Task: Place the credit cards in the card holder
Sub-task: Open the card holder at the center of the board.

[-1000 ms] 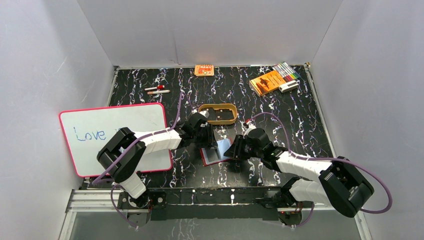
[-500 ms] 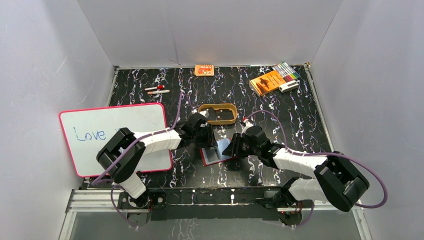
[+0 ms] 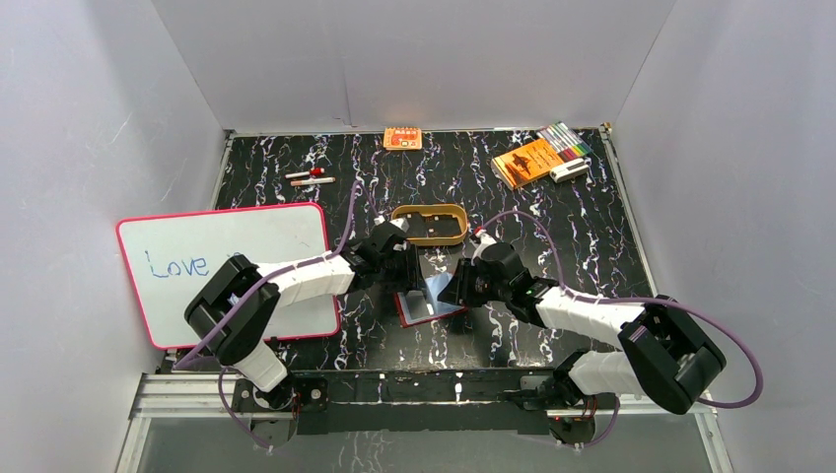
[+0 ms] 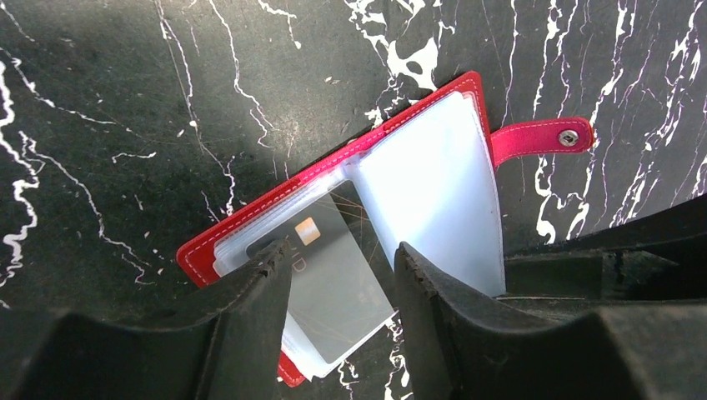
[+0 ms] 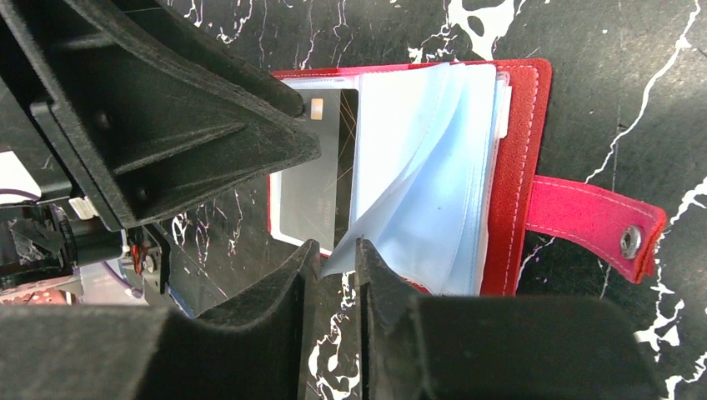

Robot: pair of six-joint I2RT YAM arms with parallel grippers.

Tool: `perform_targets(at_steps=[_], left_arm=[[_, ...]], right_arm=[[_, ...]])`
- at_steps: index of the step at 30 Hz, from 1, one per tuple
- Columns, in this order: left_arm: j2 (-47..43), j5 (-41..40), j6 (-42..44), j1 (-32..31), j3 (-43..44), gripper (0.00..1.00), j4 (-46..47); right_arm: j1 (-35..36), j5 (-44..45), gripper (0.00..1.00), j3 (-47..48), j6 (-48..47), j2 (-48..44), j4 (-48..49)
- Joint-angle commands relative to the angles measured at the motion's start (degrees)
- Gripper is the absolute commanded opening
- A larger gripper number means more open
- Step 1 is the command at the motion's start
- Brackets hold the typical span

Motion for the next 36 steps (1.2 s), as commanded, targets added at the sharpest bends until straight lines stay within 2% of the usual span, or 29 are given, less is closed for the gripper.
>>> perform_targets(at_steps=[1, 8, 13, 16, 20, 26, 28, 32, 36], left_arm=[[-4.27, -1.63, 0.42, 0.34, 2.28, 0.48, -2.10], [-4.76, -1.20, 0.16, 0.43, 3.57, 0.51, -2.56], [-4.82, -1.46, 0.03, 0.60, 3.18, 0.51, -2.81], [-5.14, -1.55, -0.25, 0.85, 2.53, 0.51, -2.77], [-5.59, -1.60, -0.58, 1.25, 2.22, 0.51, -2.79], [-5.52, 0.19, -2.11, 2.46, 3.40, 0.54, -2.92], [-5.17, 1.71, -2.86, 2.99, 4.10, 0.56, -2.66], [-4.49, 4.41, -4.48, 3.79, 5.67, 0.68, -2.15], [-3.03, 7.64, -5.11, 4.04, 7.84, 0.72, -2.07]], right_arm=[[0.07, 0.44, 0.38, 3.36, -2.20, 0.67, 0.10], [0.12, 0.52, 0.59, 3.81, -2.03, 2.08, -0.15], [0.06, -0.24, 0.68, 2.83, -0.13, 2.41, 1.77], [-0.04, -1.75, 0.67, 2.33, 0.82, 3.06, 3.50], [-0.05, -4.25, 0.61, 2.50, 0.68, 4.41, 5.30], [-0.03, -4.95, 0.62, 3.86, -1.69, 4.94, 4.53], [-0.05, -5.35, 0.62, 4.34, -2.48, 4.89, 4.35], [0.04, -5.42, 0.63, 4.84, -4.42, 4.60, 3.59], [0.04, -5.87, 0.65, 5.56, -5.91, 4.67, 3.06]])
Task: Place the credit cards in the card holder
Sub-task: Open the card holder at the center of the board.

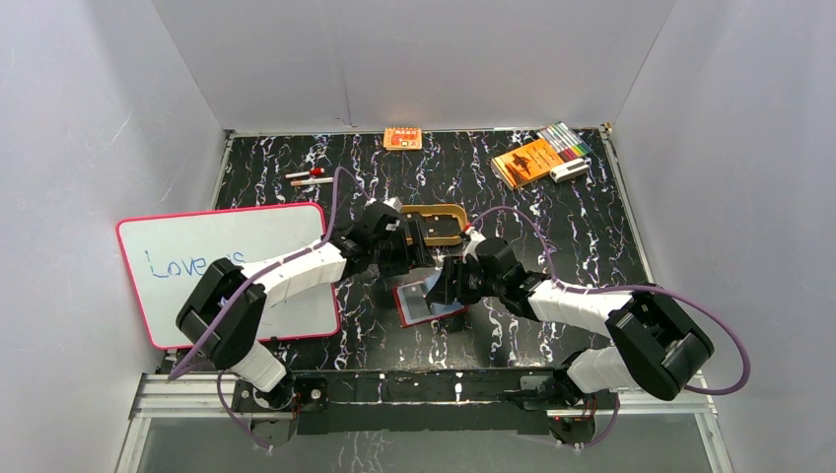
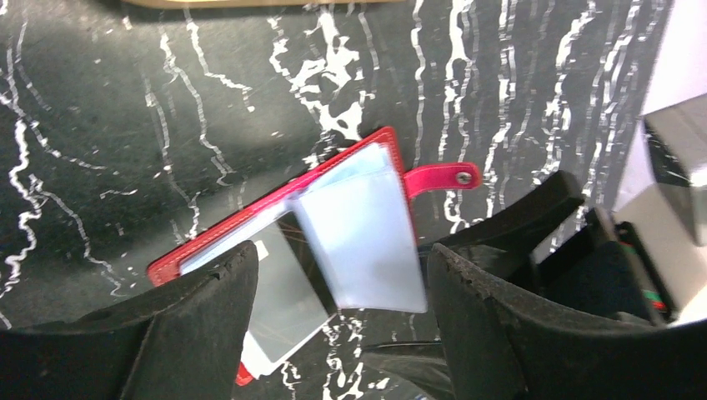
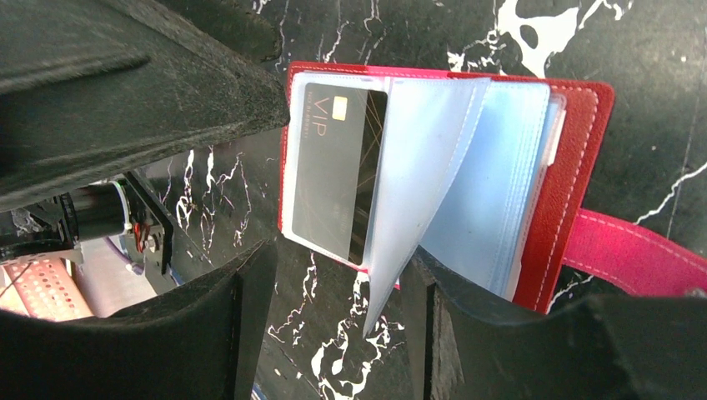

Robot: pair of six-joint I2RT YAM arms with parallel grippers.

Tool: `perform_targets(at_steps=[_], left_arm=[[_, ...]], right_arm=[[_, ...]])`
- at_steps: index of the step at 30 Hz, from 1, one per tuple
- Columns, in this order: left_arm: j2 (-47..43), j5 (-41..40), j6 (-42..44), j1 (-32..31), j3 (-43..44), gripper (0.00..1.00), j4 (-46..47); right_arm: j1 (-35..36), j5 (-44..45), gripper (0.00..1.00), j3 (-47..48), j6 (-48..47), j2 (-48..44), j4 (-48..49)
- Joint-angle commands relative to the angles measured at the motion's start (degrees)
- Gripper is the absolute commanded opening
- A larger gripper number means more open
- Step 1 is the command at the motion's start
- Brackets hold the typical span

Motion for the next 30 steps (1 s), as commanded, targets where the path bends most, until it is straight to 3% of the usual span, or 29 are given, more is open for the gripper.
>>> perform_targets(at_steps=[1, 11, 21, 30], left_arm=[[0.07, 5.23, -1.35, 0.45, 4.02, 0.73, 0.07], [5.70, 8.92, -1.15, 0.45, 8.24, 0.75, -2.04], [7.91, 7.69, -0.41, 0.45, 8.24, 0.66, -3.52], [9.40, 8.27, -0.31, 0.46, 9.19, 0.68, -3.02]], right_arm=[[0.01, -1.40, 0.65, 3.08, -3.07, -0.22, 1.25], [0.06, -1.82, 0.65, 3.65, -3.64, -0.02, 1.10], [0.17, -2.33, 0.65, 3.71, -3.75, 0.23, 1.41], [0.73, -2.97, 0.65, 4.13, -4.02, 0.33, 1.67]])
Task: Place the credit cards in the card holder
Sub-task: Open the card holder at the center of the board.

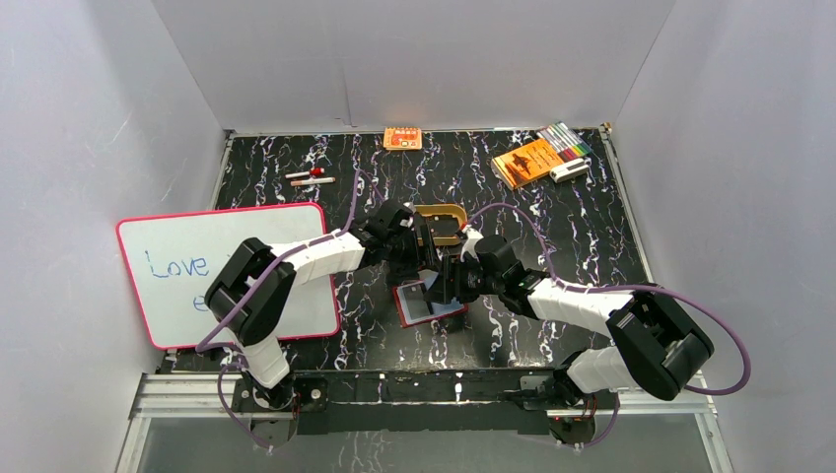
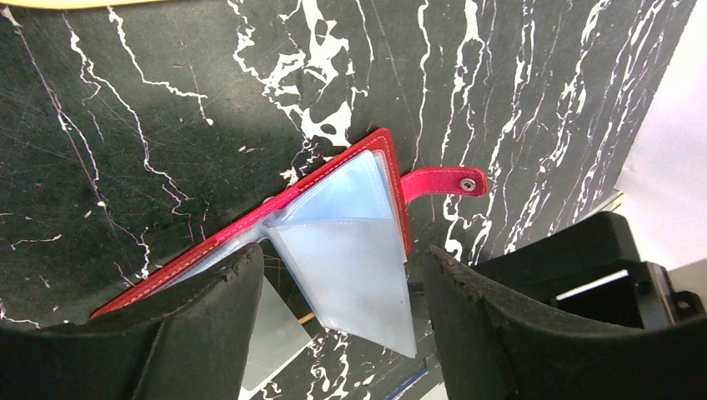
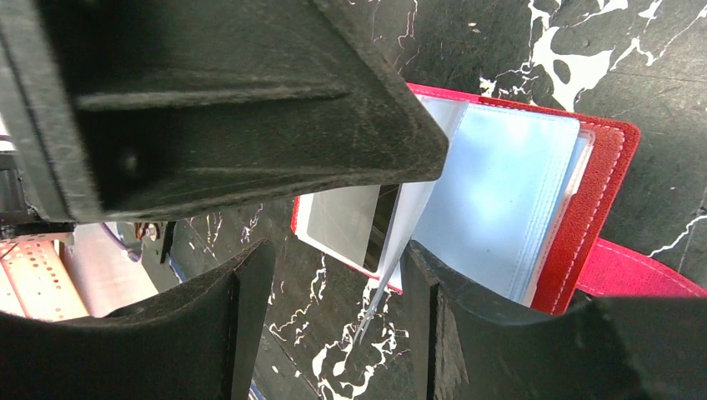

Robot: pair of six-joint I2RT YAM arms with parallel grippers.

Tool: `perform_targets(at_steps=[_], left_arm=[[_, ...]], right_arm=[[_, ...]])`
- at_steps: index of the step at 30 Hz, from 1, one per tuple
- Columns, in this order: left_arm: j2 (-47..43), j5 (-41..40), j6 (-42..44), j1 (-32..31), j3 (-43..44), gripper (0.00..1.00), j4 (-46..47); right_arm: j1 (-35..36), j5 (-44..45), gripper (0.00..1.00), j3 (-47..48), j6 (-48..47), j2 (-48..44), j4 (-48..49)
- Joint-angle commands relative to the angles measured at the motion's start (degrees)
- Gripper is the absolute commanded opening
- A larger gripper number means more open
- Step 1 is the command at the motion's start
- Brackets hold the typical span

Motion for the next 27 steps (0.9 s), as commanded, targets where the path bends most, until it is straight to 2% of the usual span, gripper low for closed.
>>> perform_targets(at_steps=[1, 5, 12, 20, 27], left_arm=[[-0.16, 1.26, 0.59, 0.26, 2.35, 0.67, -1.14], [0.21, 1.41, 0.49, 0.27, 2.28, 0.64, -1.13], [0.01, 1.45, 0.46, 0.27, 1.38, 0.53, -1.03], [-0.19, 0.20, 0.74, 0.26, -0.14, 0.28, -0.99], [-0.94, -1.00, 1.18, 0.26, -1.01, 0.11, -1.45]], right_arm=[[0.70, -1.18, 0.65, 2.86, -1.09, 0.39, 1.70], [0.90, -1.34, 0.65, 2.98, -1.09, 0.59, 2.00], [1.13, -0.60, 0.64, 2.91, -1.09, 0.38, 1.61], [1.13, -0.23, 0.65, 2.50, -0.96, -0.40, 1.17], [1.08, 0.15, 0.65, 2.20, -1.15, -1.78, 0.02]])
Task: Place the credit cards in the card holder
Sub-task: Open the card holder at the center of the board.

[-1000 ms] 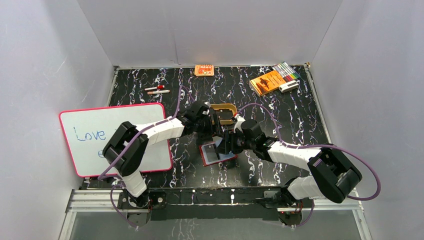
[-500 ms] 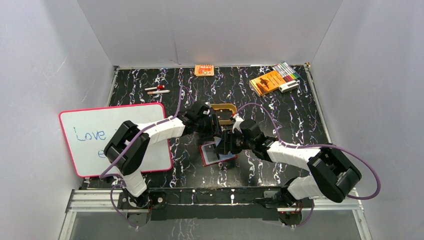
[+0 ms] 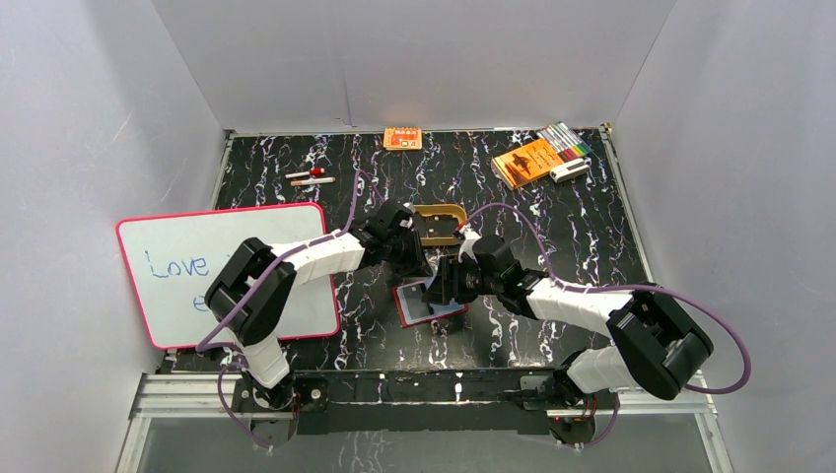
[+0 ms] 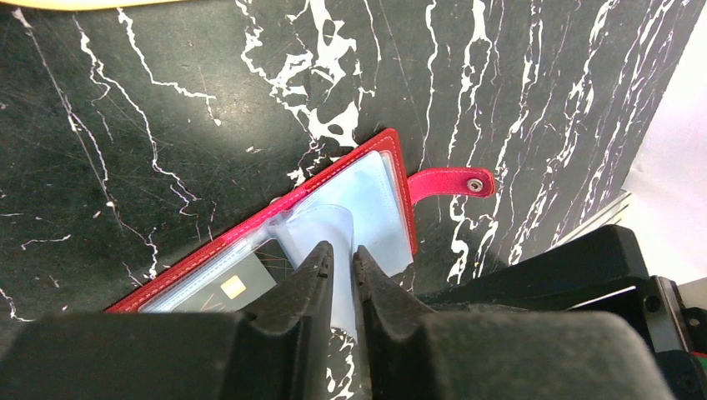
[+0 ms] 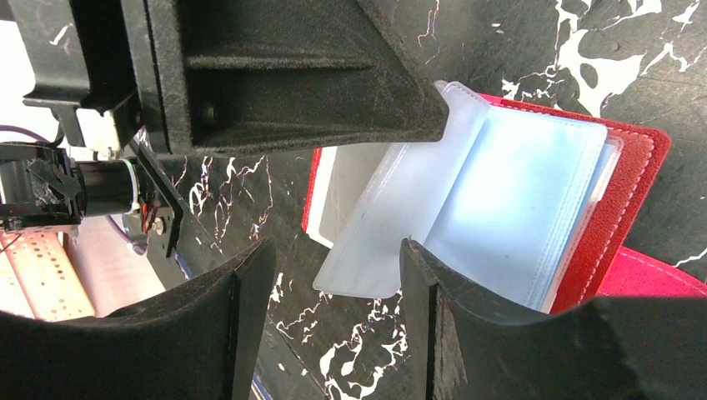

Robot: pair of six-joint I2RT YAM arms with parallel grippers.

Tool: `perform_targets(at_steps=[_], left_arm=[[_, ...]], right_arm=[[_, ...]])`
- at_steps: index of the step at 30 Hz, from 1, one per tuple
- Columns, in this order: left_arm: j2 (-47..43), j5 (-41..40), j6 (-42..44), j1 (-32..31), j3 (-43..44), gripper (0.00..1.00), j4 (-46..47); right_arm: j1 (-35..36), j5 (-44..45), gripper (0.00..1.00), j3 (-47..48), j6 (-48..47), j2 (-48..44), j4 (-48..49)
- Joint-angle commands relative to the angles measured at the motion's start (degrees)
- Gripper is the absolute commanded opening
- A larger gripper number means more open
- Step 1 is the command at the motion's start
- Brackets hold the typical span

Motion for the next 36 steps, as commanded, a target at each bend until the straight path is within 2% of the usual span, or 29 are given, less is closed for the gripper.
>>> perform_targets(at_steps=[1, 5, 10, 16, 26, 36], left_arm=[[-1.58, -0.70, 0.79, 0.26, -0.98, 0.09, -1.36], [-2.12, -1.00, 1.00, 0.26, -1.69, 0.01, -1.30], [-2.88, -0.80, 0.78, 0.26, -2.87, 0.00, -0.56], [-3.09, -0.70, 0.70, 0.26, -2.89, 0.00, -0.48], [-3.33, -0.27, 0.19, 0.30, -3.09, 0.00, 0.14], [-3.80, 0.32, -0.09, 0.28, -3.17, 0.00, 0.45]], right_arm=[[0.36, 0.93, 0.65, 1.37, -1.15, -2.47, -0.17], [0.32, 3.46, 0.66, -0.03, -1.24, -4.82, -2.44], [0.23, 9.63, 0.66, -2.48, 0.32, -8.07, -5.00], [0.22, 8.42, 0.65, -0.12, -0.64, -5.23, -7.16], [1.26, 8.97, 0.70, 4.45, -2.75, -1.21, -8.83], [3.89, 13.37, 0.71, 7.85, -3.26, 3.40, -12.31]])
